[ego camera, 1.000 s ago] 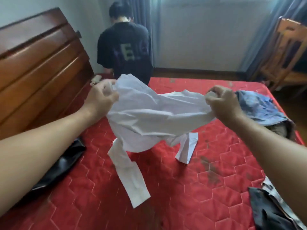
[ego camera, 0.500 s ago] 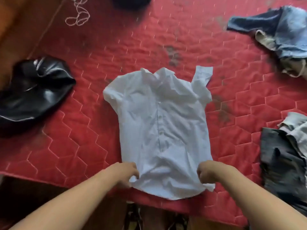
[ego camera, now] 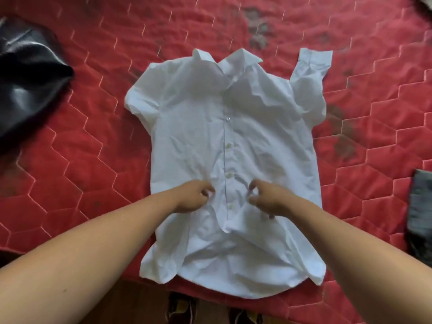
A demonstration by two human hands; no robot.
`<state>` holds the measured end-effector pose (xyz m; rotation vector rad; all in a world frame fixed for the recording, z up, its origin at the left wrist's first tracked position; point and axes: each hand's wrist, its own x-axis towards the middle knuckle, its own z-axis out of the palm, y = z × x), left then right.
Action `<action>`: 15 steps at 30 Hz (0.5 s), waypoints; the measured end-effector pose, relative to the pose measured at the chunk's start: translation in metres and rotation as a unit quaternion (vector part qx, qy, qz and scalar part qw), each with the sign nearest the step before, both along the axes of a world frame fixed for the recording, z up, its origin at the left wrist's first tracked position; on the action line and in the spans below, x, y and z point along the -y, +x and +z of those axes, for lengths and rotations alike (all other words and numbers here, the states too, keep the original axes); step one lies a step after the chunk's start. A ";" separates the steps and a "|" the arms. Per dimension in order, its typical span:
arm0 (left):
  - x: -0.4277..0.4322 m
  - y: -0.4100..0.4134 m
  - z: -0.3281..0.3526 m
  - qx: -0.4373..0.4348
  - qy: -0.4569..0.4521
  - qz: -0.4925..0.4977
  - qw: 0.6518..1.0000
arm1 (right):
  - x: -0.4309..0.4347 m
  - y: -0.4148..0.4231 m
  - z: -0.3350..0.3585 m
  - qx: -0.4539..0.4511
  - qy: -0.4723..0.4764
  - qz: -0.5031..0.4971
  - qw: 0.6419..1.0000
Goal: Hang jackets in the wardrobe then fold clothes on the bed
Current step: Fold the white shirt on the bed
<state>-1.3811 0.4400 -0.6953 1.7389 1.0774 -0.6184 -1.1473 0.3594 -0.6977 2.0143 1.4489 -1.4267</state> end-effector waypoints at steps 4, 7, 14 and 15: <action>-0.048 0.011 -0.005 0.029 0.147 -0.009 0.989 | -0.047 0.005 0.011 0.083 0.163 0.102 0.978; -0.127 0.025 -0.008 0.025 0.358 0.028 0.933 | -0.126 0.038 0.005 0.140 0.375 0.042 0.916; -0.231 0.040 -0.013 -0.013 0.307 0.114 0.945 | -0.220 0.090 -0.021 0.177 0.272 -0.028 0.946; -0.235 0.040 -0.013 -0.004 0.297 0.137 0.945 | -0.217 0.091 -0.023 0.177 0.279 -0.032 0.944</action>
